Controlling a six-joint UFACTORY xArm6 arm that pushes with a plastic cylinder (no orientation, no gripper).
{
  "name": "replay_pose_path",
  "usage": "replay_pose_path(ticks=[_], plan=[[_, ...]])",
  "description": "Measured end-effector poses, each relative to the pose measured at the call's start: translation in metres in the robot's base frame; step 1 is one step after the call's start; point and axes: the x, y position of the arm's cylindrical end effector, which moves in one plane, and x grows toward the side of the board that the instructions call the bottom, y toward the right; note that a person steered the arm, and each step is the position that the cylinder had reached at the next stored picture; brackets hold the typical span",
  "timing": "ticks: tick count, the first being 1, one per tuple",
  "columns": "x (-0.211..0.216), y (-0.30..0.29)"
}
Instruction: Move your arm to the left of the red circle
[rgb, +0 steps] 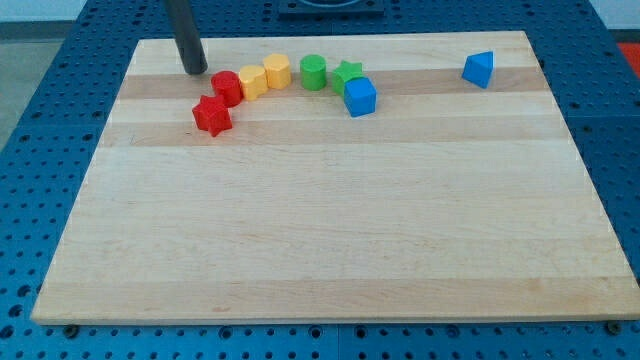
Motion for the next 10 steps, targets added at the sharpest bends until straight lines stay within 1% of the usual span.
replay_pose_path(ticks=[1, 2, 3, 4, 5, 6, 7, 8, 9, 10], plan=[[0.012, 0.000], [0.056, 0.000], [0.078, 0.000], [0.127, 0.000], [0.146, 0.000], [0.138, -0.002], [0.157, 0.003], [0.186, 0.038], [0.190, 0.046], [0.174, 0.018]])
